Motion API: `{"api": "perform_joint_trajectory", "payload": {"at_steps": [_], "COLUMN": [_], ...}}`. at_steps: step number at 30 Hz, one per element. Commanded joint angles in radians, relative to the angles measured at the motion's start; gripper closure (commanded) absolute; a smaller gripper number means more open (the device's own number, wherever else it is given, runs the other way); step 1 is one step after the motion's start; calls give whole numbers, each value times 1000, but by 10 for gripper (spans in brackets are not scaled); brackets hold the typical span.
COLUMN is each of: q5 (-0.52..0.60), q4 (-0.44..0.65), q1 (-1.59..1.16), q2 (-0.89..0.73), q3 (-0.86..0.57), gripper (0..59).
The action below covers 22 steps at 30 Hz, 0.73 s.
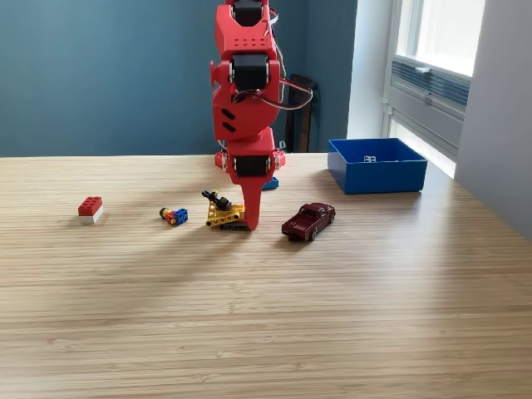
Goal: Grasp a lego block and put it in the bin.
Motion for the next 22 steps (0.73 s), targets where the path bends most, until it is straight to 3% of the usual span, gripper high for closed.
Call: {"api": "perform_joint_trajectory", "payload": {"at_steps": [1,8,22], "q5": [-35,-100,-175], "q4": [-106,-225,-387], "q1": [5,20,80], "q2": [207,307,314], "q3": [114,239,367], "gripper": [341,349,363]}}
